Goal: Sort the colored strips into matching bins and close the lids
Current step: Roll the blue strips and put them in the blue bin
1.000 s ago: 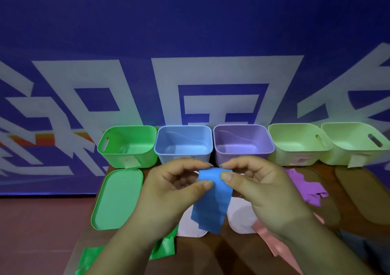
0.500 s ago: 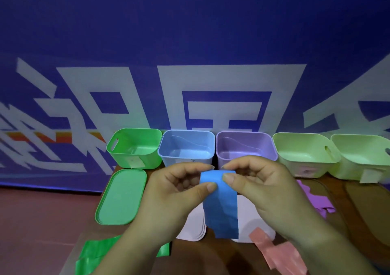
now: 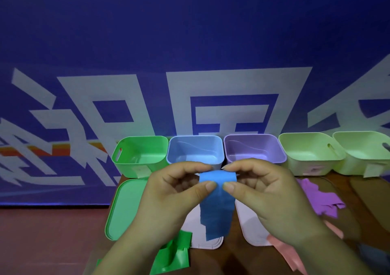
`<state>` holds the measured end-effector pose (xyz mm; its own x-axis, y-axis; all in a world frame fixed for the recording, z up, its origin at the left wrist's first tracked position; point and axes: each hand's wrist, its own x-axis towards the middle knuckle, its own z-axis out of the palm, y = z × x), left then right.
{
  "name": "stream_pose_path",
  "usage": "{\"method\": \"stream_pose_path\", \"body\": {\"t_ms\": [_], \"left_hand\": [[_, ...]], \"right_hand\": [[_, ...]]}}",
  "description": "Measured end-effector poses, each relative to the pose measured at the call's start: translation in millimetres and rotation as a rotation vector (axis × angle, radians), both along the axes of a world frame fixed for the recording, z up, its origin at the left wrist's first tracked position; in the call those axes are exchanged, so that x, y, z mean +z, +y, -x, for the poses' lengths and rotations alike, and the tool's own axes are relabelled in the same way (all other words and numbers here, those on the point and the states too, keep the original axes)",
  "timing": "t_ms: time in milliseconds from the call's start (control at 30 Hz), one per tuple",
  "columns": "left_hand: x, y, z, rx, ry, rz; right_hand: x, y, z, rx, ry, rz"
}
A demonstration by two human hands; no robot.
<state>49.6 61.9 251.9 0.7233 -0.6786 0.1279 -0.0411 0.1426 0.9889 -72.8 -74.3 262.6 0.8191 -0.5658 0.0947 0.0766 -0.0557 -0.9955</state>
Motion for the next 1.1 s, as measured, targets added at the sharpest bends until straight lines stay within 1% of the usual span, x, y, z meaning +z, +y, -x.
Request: {"method": "stream_pose_path", "body": {"t_ms": [233, 400, 567, 767, 933, 1100], "left_hand": [[-4, 2, -12, -0.045, -0.066, 0.033], [-3, 0, -16, -0.064, -0.128, 0.027], [0, -4, -18, -0.041, -0.120, 0.011], [6, -8, -19, -0.032, -0.105, 0.010], [6, -8, -18, -0.049, -0.034, 0.014], [4, -7, -16, -0.039, -0.108, -0.026]], "right_hand": [[0, 4, -8, -0.029, -0.035, -0.075], [0, 1, -14, -0.071, 0.008, -0.102], [0, -1, -19, -0.084, 0.033, -0.067], [4, -1, -17, -0.095, 0.000, 0.027], [1, 1, -14, -0.065, -0.039, 0.051], [-1, 3, -11, -0.081, -0.069, 0.036]]}}
